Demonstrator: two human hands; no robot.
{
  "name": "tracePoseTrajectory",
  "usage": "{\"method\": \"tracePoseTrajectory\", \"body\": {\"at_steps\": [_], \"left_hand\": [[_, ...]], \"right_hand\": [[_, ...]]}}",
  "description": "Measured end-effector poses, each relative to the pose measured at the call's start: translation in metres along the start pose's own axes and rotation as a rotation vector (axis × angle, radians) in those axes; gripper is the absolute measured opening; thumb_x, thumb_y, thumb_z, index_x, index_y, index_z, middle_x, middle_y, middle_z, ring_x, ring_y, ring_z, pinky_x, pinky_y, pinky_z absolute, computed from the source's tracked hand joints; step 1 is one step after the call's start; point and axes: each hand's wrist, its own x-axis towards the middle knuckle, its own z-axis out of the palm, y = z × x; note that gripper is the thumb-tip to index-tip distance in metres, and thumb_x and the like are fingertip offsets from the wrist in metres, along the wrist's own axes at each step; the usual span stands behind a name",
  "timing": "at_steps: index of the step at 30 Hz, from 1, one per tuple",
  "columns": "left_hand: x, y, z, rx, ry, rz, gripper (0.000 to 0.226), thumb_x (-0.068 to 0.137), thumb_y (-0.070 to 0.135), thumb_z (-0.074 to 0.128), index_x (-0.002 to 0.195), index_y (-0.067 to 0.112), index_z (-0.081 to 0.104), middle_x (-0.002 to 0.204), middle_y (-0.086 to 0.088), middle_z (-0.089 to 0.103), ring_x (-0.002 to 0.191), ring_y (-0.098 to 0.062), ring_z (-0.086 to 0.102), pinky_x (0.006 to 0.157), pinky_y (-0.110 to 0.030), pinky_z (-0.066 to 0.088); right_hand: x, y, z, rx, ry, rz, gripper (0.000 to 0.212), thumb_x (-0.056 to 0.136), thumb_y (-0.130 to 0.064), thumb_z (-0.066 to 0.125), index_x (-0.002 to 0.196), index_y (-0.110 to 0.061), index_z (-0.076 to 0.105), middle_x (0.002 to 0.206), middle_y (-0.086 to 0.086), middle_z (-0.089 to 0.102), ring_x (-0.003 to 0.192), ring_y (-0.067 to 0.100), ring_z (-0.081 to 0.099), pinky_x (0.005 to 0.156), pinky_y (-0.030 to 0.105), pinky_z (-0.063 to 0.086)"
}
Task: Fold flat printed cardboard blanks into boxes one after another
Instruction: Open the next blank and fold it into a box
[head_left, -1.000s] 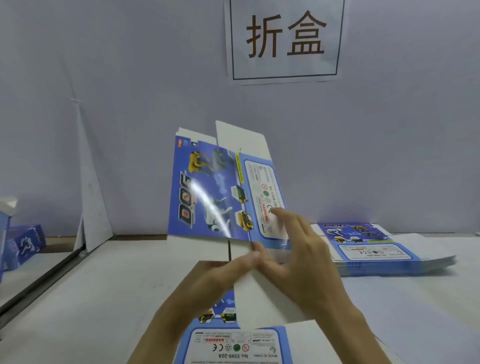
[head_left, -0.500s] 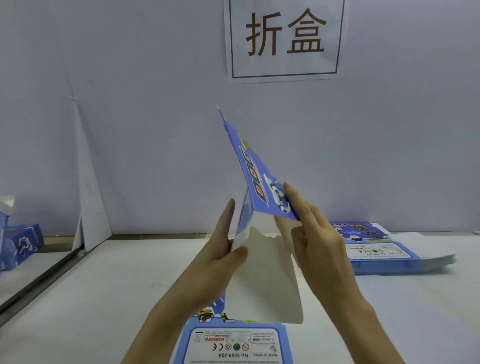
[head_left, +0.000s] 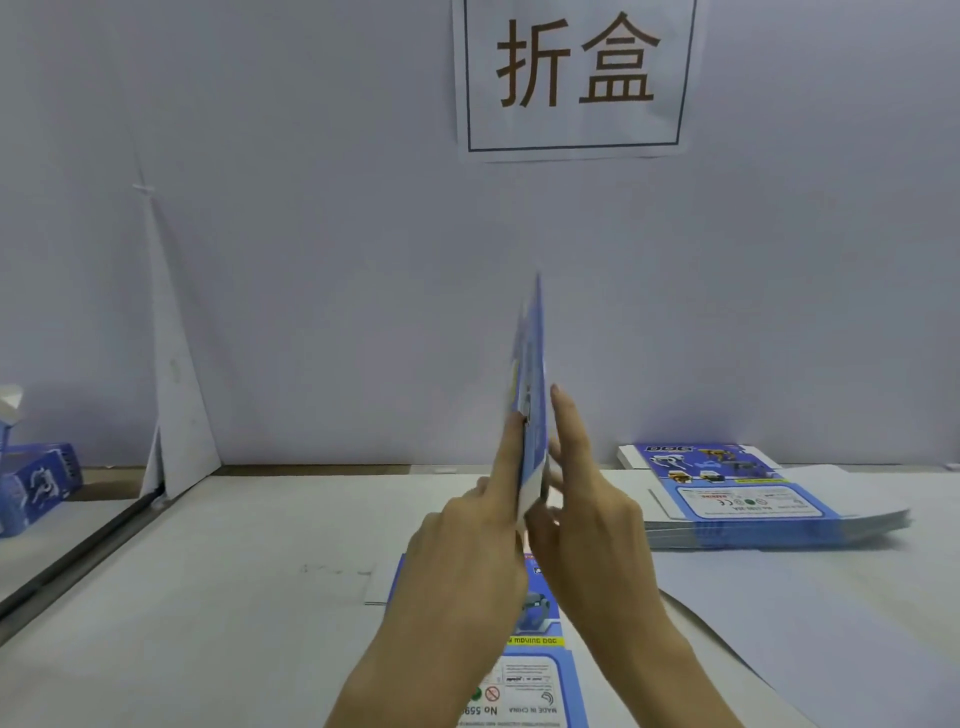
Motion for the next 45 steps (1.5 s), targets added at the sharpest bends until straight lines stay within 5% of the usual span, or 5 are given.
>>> {"method": "tracePoseTrajectory", "body": {"at_steps": [4,11,18,40,45], "left_hand": [[0.003,-0.004,0.002,-0.069,0.108,-0.045,0.093,0.097,0.024,0.045,0.129,0.044,-0.041,0.092,0.007,0.041,0.066,-0.011,0.041,0.063,-0.016,0.035],[0.018,-0.030,0.014,-0.338,-0.051,-0.019,0.081,0.096,0.025,0.053,0.149,0.044,-0.005,0.101,0.018,0.051,0.075,0.004,0.058,0.051,-0.005,0.044],[0.022,-0.055,0.000,-1.335,-0.376,0.095,0.121,0.052,0.050,0.089,0.147,0.038,0.015,0.135,0.000,0.058,0.121,-0.025,0.058,0.089,-0.037,0.052],[0.024,-0.052,0.003,-1.237,0.115,0.197,0.067,0.062,0.032,0.073,0.124,0.018,0.053,0.113,-0.005,0.069,0.102,-0.027,0.068,0.074,-0.031,0.057],[0.026,-0.080,-0.008,-1.276,0.092,0.216,0.062,0.057,0.025,0.074,0.113,0.011,0.052,0.100,-0.004,0.073,0.092,-0.024,0.071,0.069,-0.028,0.057]], "right_hand": [[0.001,0.016,0.000,0.117,0.097,0.062,0.093,0.085,0.006,0.064,0.148,-0.037,0.010,0.085,0.002,0.064,0.058,0.013,0.057,0.057,0.015,0.051],[0.007,0.032,-0.001,0.153,0.143,-0.039,0.067,0.092,-0.009,0.055,0.148,-0.020,0.020,0.144,0.011,0.046,0.118,0.000,0.047,0.089,-0.002,0.039],[0.001,0.010,-0.001,0.087,0.049,-0.172,0.070,0.086,-0.006,0.057,0.148,-0.016,0.025,0.147,0.020,0.041,0.110,0.027,0.051,0.077,0.037,0.054],[0.007,0.007,-0.012,-0.202,-0.029,-0.399,0.036,0.106,-0.029,0.023,0.139,-0.026,0.037,0.144,0.017,0.044,0.107,0.020,0.065,0.061,0.024,0.058],[0.011,0.017,-0.036,0.498,-0.487,0.045,0.087,0.075,-0.022,0.052,0.144,-0.058,0.013,0.147,-0.036,0.028,0.135,-0.008,0.032,0.100,0.026,0.046]]}}
